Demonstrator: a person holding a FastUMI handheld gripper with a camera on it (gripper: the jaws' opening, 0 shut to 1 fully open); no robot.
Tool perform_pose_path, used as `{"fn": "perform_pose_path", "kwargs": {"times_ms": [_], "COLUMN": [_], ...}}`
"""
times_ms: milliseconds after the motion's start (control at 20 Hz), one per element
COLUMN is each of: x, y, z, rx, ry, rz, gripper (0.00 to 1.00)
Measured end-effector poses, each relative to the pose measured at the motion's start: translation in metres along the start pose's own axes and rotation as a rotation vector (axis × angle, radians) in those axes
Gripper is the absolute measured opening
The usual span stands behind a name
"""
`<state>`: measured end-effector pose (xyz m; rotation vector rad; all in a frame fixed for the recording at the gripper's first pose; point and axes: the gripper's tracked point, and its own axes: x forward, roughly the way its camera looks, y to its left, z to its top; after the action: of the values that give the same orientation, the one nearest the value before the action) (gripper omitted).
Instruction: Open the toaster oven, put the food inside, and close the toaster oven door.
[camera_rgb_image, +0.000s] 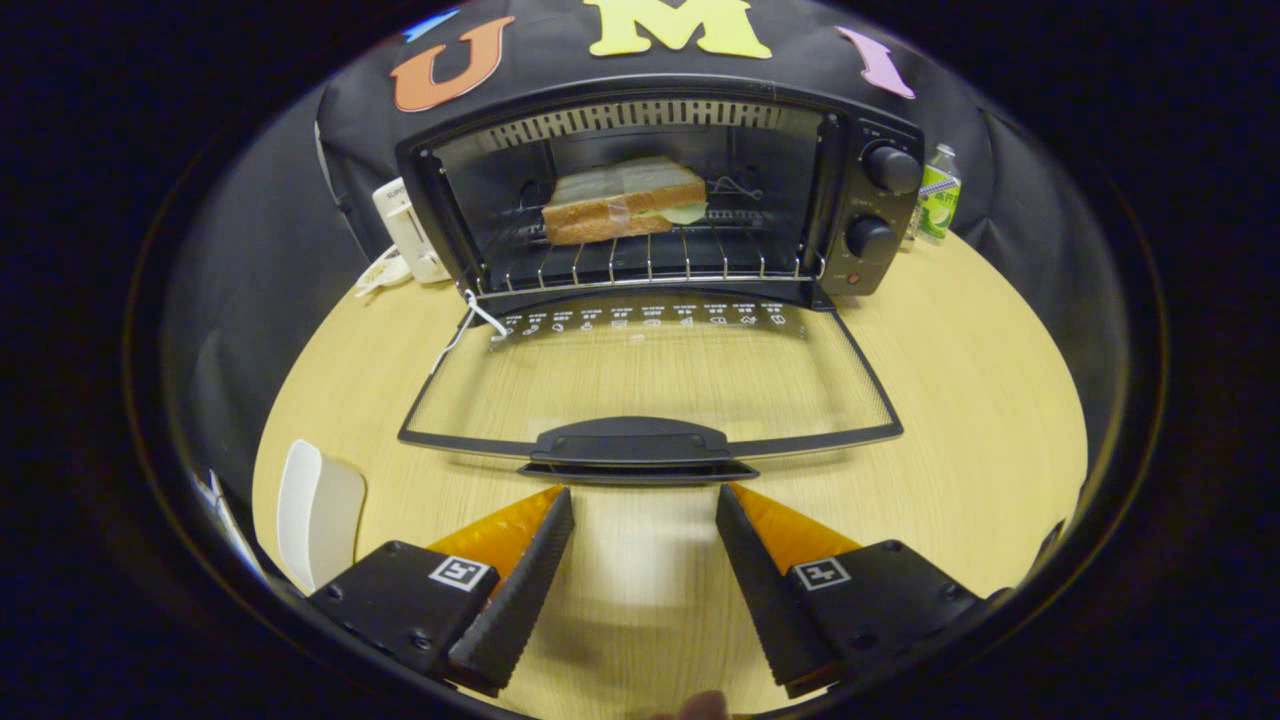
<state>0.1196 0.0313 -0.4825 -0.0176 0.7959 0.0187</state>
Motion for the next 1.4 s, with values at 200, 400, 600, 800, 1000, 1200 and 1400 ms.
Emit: {"fn": "perform_pose_path", "kwargs": {"times_ms": [200,400,600,800,1000,1200,1400], "x": [-0.006,-0.027,-0.058,-0.078,-0.089,-0.135,-0.199], "y": [0.0,0.003,0.006,0.012,0.012,0.004,-0.006], "z": [0.005,0.017,0.036,0.067,0.106,0.156,0.191], "rx": [0.023,0.056,0.051,0.004,0.005,0.015,0.006], "ry": [0.003,0.0,-0.058,-0.149,-0.215,-0.334,-0.455], "rz": [0.005,0.013,-0.002,-0.019,-0.023,-0.018,-0.018], "gripper": [0.95,0.95,0.95,0.95,0.95,0.95,0.95]}}
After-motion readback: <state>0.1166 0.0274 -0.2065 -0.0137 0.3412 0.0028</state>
